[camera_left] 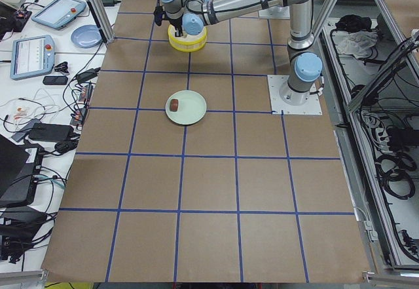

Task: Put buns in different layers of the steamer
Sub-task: 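Carry the white bun with the left gripper into the lower steamer tier, then release the white bun and raise the left gripper away from the steamer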

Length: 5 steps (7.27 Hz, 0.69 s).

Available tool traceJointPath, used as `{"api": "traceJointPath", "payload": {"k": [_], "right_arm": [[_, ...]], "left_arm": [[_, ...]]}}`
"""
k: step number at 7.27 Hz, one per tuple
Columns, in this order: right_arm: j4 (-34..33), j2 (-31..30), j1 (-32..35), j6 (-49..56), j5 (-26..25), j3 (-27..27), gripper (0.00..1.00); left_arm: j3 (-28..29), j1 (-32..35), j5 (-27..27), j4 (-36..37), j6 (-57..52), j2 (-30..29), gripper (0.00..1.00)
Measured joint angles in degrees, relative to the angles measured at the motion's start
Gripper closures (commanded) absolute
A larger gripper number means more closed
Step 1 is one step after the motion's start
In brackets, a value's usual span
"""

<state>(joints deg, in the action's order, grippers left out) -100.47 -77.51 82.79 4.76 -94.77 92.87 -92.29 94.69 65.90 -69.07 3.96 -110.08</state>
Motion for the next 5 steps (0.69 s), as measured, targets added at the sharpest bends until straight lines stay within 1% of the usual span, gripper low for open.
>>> {"api": "traceJointPath", "payload": {"k": [1, 2, 3, 4, 5], "right_arm": [[0.00, -0.01, 0.00, 0.02, -0.04, 0.02, 1.00], [0.01, -0.01, 0.00, 0.01, -0.06, 0.02, 1.00], [0.01, -0.03, 0.00, -0.01, -0.06, 0.03, 1.00], [-0.04, -0.12, 0.00, -0.03, -0.09, 0.03, 1.00], [-0.20, -0.23, 0.02, -0.05, -0.08, 0.03, 1.00]], "left_arm": [[-0.29, 1.92, -2.04, 2.74, 2.92, -0.88, 0.76], [-0.88, 3.27, -3.22, 6.19, 5.62, -1.78, 0.28], [-1.49, 4.10, -3.75, 9.03, 6.99, -2.50, 0.03], [-1.78, 4.50, -3.96, 10.75, 7.75, -2.91, 0.00], [-1.88, 4.71, -4.08, 11.43, 8.63, -3.03, 0.00]]}}
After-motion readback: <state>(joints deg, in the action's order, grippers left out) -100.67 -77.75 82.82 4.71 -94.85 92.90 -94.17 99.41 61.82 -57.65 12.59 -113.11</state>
